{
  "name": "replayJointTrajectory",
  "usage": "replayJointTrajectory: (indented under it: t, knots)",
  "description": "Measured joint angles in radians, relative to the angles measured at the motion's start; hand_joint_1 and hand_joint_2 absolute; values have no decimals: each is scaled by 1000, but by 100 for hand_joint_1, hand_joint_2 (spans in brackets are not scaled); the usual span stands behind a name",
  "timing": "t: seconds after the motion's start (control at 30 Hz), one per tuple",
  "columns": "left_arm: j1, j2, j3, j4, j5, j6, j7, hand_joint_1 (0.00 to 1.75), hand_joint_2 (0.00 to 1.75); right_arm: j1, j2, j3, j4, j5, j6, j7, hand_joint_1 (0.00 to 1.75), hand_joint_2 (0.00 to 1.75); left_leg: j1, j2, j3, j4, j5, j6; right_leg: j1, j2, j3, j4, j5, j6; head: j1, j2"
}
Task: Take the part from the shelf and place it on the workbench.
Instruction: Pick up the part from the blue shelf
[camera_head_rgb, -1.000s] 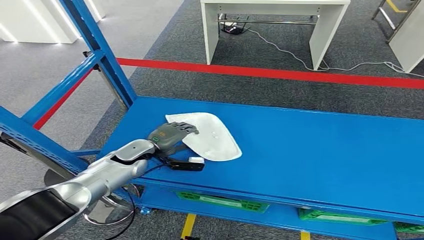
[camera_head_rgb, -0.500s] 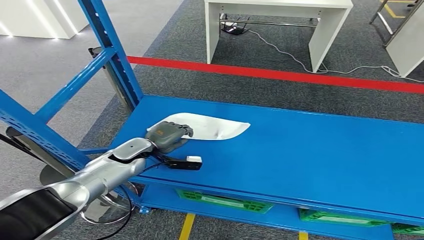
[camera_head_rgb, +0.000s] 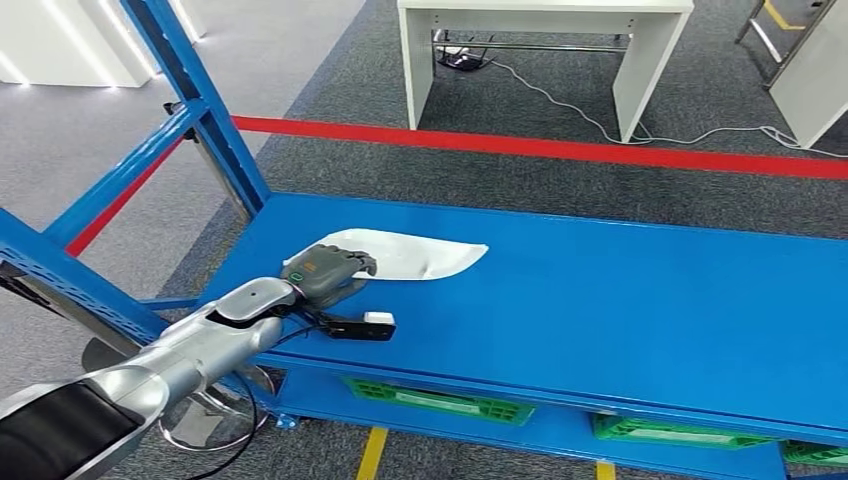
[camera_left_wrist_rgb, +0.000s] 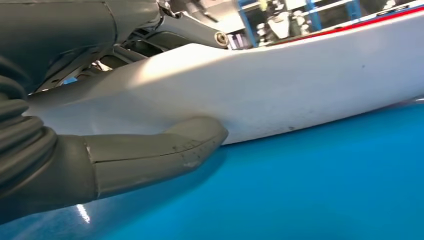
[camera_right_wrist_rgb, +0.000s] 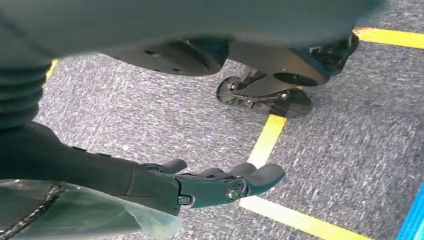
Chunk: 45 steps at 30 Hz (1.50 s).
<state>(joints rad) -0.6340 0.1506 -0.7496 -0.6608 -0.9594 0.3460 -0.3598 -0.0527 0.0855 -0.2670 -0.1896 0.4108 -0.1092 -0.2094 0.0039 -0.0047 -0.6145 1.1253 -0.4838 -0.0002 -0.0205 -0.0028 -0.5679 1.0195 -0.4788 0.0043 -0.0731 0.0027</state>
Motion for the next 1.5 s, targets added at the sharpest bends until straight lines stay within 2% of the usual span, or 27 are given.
replayJointTrajectory:
  t: [0.07, 0.2, 0.27, 0.33, 0.37, 0.4, 0.43, 0.5, 0.57, 0.67, 0.73, 0.77, 0.83, 0.87, 0.9, 0.93, 1.0, 1.03, 1.07, 1.17, 1.23, 1.27, 1.33, 1.37, 1.4, 1.43, 1.5]
  knots:
    - [0, 0, 1, -6, 0, -2, -1, 175, 175, -1, 0, 0, 0, 5, 1, -4, 0, 175, -5, 0, 37, -87, 23, 8, 1, 1, -3, 0, 0, 8, 1, 0]
    - [-1, -1, 1, -17, 0, -6, -2, 175, 175, -1, 0, 0, 0, 11, 2, -8, 0, 175, -5, 2, 45, -114, 29, 24, -1, 2, -10, 3, -5, 32, 2, 0]
    - [-3, -2, 1, -20, 4, -19, -6, 175, 175, -1, 0, 0, 0, 11, 2, -8, 0, 175, 0, 4, 48, -124, 36, 34, 0, 2, -47, 78, -51, 39, 6, 0]
    - [-6, -2, 1, -21, 16, -44, -18, 175, 175, 0, 0, 0, 0, 12, 2, -8, 0, 175, 0, 4, 45, -124, 37, 37, 0, 2, -109, 207, -109, 43, 8, 0]
    - [-9, -2, 1, -22, 23, -59, -25, 175, 175, 2, 0, 0, 0, 13, 3, -8, 0, 175, -1, 4, 45, -124, 37, 37, 0, 1, -130, 251, -120, 45, 8, 0]
    - [-13, -1, 1, -23, 31, -75, -31, 175, 175, 3, 0, -1, 0, 14, 4, -8, 0, 175, -1, 4, 45, -124, 37, 37, 0, 1, -134, 260, -111, 47, 8, 0]
    - [-17, 1, 1, -26, 36, -88, -35, 175, 175, 3, 0, -2, 0, 15, 4, -8, 0, 175, 0, 4, 46, -123, 36, 36, -1, 1, -120, 230, -86, 48, 8, 0]
    - [-23, 5, 2, -35, 46, -105, -37, 175, 175, 1, 0, -4, 0, 15, 5, -8, 0, 175, -1, 3, 46, -119, 33, 31, -2, 1, -56, 102, -23, 47, 8, 0]
    - [-24, 12, 5, -47, 53, -102, -31, 175, 175, 0, 0, -8, 0, 15, 5, -9, 0, 175, -4, 2, 41, -110, 29, 21, -2, 2, -8, 11, -1, 39, 7, 0]
    - [-16, 17, 15, -68, 59, -75, -8, 175, 175, 1, 0, -15, 0, 17, 4, -9, 0, 175, -5, 1, 35, -105, 29, 7, 0, 2, -1, -3, -4, 20, 6, 0]
    - [-6, 17, 26, -89, 77, -57, 2, 175, 175, 0, 0, -22, 0, 23, 3, -9, 0, 175, -3, 1, 20, -71, 3, -3, -3, 2, -1, -5, -1, 8, 3, 0]
    - [1, 16, 34, -104, 90, -41, 3, 175, 175, -1, 0, -25, 0, 26, 2, -9, 0, 175, -1, 2, 1, -28, -23, -8, -4, 2, -1, -5, 0, 4, 1, 0]
    - [23, 11, 54, -143, 113, -2, 3, 175, 175, -1, 1, -31, 0, 32, 2, -10, 0, 175, 1, 2, -57, 101, -83, -15, -3, 2, -2, -5, -1, -2, 0, 0]
    - [37, 8, 65, -165, 121, 17, 3, 175, 175, -1, 1, -34, 0, 34, 2, -9, 0, 175, 2, 2, -81, 152, -98, -16, -3, 3, -2, -5, -2, -3, 0, 0]
    - [50, 6, 76, -186, 126, 30, 4, 175, 175, 0, 1, -37, 0, 35, 2, -9, 0, 175, 3, 2, -92, 172, -95, -16, -3, 4, -1, -5, -3, -3, -1, 0]
    - [59, 4, 86, -206, 130, 39, 5, 175, 175, 0, 1, -40, 0, 37, 2, -9, 0, 175, 3, 2, -87, 155, -71, -14, -2, 5, 0, -5, -3, -3, -1, 0]
    - [73, -1, 108, -245, 146, 57, 6, 175, 175, 0, 2, -44, 0, 40, 1, -9, 0, 175, 3, 2, -40, 38, 4, -7, -2, 8, 4, -4, -7, 0, -1, 0]
    - [81, -6, 123, -269, 163, 71, 5, 175, 175, -1, 3, -46, 0, 43, 1, -9, 0, 175, 1, 2, -16, -20, 30, -2, 0, 9, 5, -4, -9, 3, 0, 0]
    - [91, -12, 141, -297, 188, 84, 3, 175, 175, -1, 4, -50, 0, 45, 0, -9, 0, 175, -1, 2, 0, -62, 41, 2, 1, 9, 3, -3, -10, 8, 0, 0]
    - [125, -38, 208, -402, 259, 100, -1, 175, 175, -1, 6, -61, 0, 52, -2, -8, 0, 175, -3, 1, 7, -93, 33, 14, 3, 9, -6, -5, -9, 25, 0, 0]
    - [138, -52, 241, -455, 272, 100, -1, 175, 175, -1, 7, -67, 0, 54, -3, -8, 0, 175, 0, 0, 10, -100, 36, 25, 3, 7, -19, 15, -27, 34, 2, 0]
    - [141, -58, 253, -475, 274, 100, -1, 175, 175, -1, 7, -70, 0, 54, -4, -8, 0, 175, 2, 1, 12, -104, 37, 30, 3, 7, -39, 54, -50, 36, 3, 0]
    - [148, -67, 268, -502, 281, 102, -3, 175, 175, -2, 7, -74, 0, 55, -5, -8, 0, 175, 0, 1, 13, -105, 36, 38, 3, 7, -104, 184, -107, 39, 4, 0]
    - [156, -71, 275, -512, 288, 106, -8, 175, 175, -1, 7, -76, 0, 57, -5, -8, 0, 175, -1, 1, 13, -105, 35, 40, 3, 7, -135, 242, -124, 40, 4, 0]
    - [165, -76, 283, -522, 299, 114, -13, 175, 175, -1, 7, -77, 0, 59, -5, -8, 0, 175, -3, 1, 14, -105, 34, 41, 3, 7, -154, 272, -124, 40, 4, 0]
    - [174, -84, 293, -534, 313, 123, -19, 175, 175, 0, 7, -79, 0, 62, -5, -8, 0, 175, -5, 1, 15, -104, 33, 41, 3, 7, -154, 262, -104, 40, 4, 0]
    - [190, -102, 318, -566, 355, 140, -26, 175, 175, 0, 7, -83, 0, 67, -6, -8, 0, 175, -6, -1, 20, -104, 30, 41, 3, 6, -103, 146, -31, 34, 4, 0]
